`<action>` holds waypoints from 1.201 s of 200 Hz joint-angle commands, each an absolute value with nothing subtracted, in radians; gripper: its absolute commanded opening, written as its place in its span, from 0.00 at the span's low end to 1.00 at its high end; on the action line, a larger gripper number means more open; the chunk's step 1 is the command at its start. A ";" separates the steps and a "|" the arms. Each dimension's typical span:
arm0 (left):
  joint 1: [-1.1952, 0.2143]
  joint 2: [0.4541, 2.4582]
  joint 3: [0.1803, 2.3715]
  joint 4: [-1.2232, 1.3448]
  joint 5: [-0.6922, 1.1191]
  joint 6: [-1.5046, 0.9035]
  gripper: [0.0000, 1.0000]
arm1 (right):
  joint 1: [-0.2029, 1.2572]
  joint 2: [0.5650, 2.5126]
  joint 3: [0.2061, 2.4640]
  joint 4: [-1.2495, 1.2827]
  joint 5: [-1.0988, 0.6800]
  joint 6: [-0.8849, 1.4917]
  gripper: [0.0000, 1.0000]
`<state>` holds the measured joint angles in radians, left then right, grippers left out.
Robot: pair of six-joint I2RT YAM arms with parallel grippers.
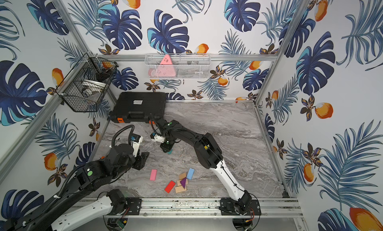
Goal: Assemble a piece of candy with building blocks
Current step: Place the building block at the center of the board.
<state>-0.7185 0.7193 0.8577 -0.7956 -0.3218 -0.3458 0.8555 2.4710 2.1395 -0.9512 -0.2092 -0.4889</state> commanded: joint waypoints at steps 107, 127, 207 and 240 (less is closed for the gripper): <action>-0.716 0.733 0.860 -0.780 -0.330 -0.354 0.58 | 0.889 2.514 2.092 -0.950 -0.092 -0.680 0.53; -0.717 0.734 0.859 -0.782 -0.334 -0.356 0.58 | 0.887 2.477 2.070 -0.919 -0.106 -0.661 0.60; -0.717 0.832 0.845 -0.759 -0.254 -0.472 0.63 | 0.784 1.916 1.643 -0.535 -0.332 -0.288 0.66; -0.719 0.934 0.767 -0.684 -0.161 -0.551 0.64 | 0.752 1.526 1.208 -0.213 -0.301 -0.044 0.67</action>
<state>-0.7177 0.8883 0.8112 -0.7486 -0.2485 -0.4652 0.7624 1.7130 1.4300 -0.4793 -0.2832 -0.2707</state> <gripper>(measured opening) 0.639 0.665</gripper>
